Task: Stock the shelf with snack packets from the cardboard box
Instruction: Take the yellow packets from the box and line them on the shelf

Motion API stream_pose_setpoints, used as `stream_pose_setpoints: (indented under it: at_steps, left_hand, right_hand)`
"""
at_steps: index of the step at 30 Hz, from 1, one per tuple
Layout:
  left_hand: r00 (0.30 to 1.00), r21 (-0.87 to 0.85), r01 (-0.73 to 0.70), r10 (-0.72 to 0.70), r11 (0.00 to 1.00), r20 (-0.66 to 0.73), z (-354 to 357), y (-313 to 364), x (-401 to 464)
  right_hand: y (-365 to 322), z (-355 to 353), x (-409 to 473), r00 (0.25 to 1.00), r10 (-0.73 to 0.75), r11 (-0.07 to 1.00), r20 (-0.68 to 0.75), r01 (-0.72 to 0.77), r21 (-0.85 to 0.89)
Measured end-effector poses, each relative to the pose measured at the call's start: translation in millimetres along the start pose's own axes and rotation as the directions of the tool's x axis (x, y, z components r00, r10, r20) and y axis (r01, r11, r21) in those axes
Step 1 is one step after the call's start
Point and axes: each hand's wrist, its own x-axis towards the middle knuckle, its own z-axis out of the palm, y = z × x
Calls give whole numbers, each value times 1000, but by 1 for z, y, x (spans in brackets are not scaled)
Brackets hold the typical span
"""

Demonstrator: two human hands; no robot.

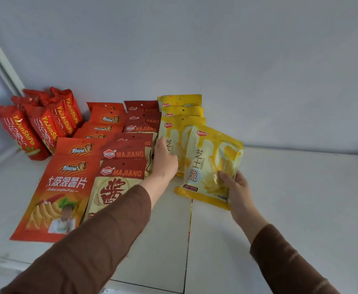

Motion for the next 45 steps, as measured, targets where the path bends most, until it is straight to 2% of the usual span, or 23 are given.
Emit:
stream_pose_setpoints:
  at_steps: [3, 6, 9, 12, 14, 19, 30, 33, 35, 37, 39, 40, 43, 45]
  left_hand:
    - [972, 133, -233, 232, 963, 25, -38, 14, -15]
    - [910, 398, -413, 387, 819, 148, -74, 17, -22]
    - [867, 629, -494, 389, 601, 311, -93, 8, -25]
    - [843, 681, -528, 408, 508, 349, -102, -2, -35]
    - [838, 684, -537, 406, 494, 365, -105, -7, -41]
    - [830, 686, -551, 396, 475, 392, -108, -18, -49]
    - [814, 655, -578, 402, 488, 419, -113, -20, -59]
    - [825, 651, -562, 400, 510, 399, -121, -24, -62]
    - [842, 655, -536, 396, 533, 366, -129, -26, -68]
    - [862, 668, -502, 385, 550, 330, -141, -29, -76]
    - [881, 687, -462, 379, 560, 284, -155, -34, -89]
    - [890, 701, -439, 377, 562, 256, -162, -37, -98]
    - [927, 735, -340, 339, 586, 159, -186, -47, -136]
    - [951, 760, -258, 297, 597, 90, -202, -55, -168]
  right_hand:
    - [2, 22, 1, 998, -50, 997, 32, 52, -58]
    - [6, 53, 6, 994, -64, 993, 92, 73, -98]
    - [14, 79, 15, 991, -74, 985, 114, 90, -146]
    - [25, 89, 28, 996, -46, 972, 82, 63, -227]
    - [31, 91, 33, 1000, -14, 962, 16, 18, -272]
    - [33, 94, 34, 992, -48, 932, -113, 4, -362]
    - [26, 93, 20, 980, -65, 889, -187, -28, -457]
    - [20, 86, 9, 933, -303, 763, -197, 114, -636]
    - [11, 86, -6, 859, -506, 561, -79, 258, -786]
    - [0, 94, -26, 799, -586, 333, 134, 388, -859]
    - [-8, 106, -48, 777, -525, 170, 348, 496, -851]
    - [-10, 112, -59, 773, -470, 127, 425, 536, -834]
    - [-9, 126, -91, 747, -322, 71, 582, 632, -772]
    - [-1, 131, -113, 703, -248, 32, 666, 694, -720]
